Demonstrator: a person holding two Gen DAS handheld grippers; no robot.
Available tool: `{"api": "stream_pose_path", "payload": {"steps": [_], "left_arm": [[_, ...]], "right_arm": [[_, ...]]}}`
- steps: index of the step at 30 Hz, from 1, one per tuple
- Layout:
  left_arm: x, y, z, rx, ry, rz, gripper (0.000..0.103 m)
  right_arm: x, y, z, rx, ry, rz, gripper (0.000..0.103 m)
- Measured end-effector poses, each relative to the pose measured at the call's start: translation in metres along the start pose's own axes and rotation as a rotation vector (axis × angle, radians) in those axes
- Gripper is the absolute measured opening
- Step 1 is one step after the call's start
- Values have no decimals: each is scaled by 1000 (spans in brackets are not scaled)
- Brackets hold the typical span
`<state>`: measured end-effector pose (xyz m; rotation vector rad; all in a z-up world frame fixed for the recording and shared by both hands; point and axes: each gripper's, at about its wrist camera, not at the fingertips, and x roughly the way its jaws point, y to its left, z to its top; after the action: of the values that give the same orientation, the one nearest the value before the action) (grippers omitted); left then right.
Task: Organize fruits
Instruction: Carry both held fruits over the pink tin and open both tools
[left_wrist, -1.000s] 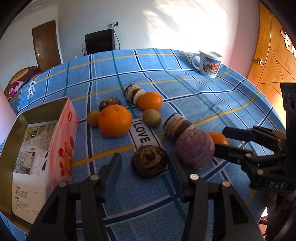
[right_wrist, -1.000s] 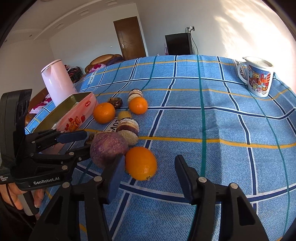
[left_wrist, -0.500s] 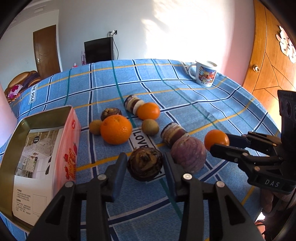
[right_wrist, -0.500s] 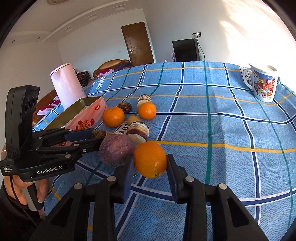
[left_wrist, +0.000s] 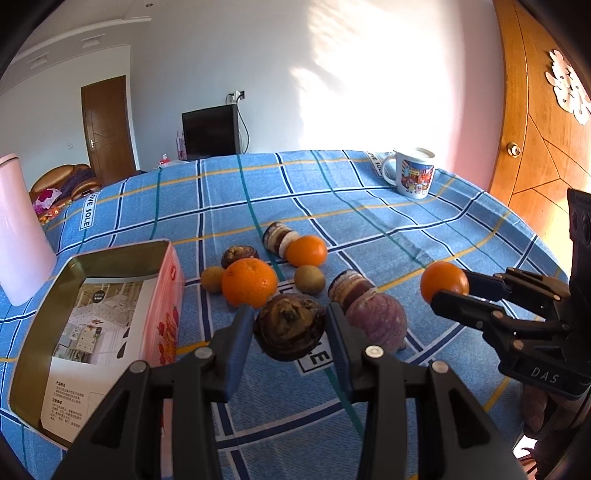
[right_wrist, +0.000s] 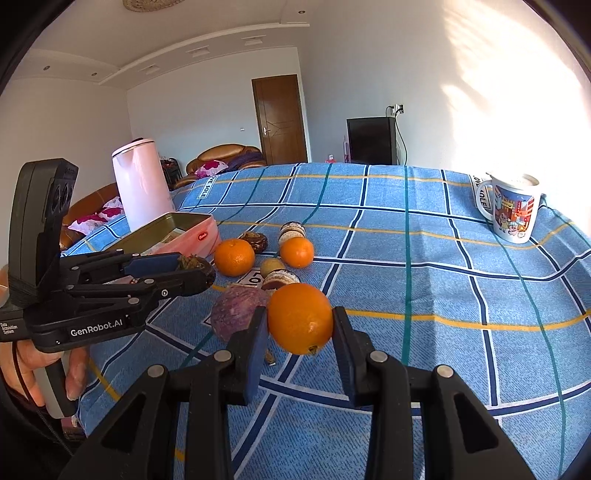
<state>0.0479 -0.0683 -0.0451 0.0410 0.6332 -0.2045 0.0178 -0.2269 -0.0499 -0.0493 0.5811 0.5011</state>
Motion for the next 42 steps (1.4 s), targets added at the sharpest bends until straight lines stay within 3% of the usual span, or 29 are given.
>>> {"api": "stream_pose_path", "payload": {"steps": [26, 35, 42], "left_arm": [[-28, 12, -3, -29, -143, 91, 42], [-37, 38, -1, -69, -136, 136, 42], [-40, 77, -2, -106, -114, 193, 42]], "right_arm": [[-23, 8, -2, -34, -134, -22, 36], [-25, 34, 29, -108, -129, -9, 36], [-4, 76, 65, -177, -106, 62, 36]]}}
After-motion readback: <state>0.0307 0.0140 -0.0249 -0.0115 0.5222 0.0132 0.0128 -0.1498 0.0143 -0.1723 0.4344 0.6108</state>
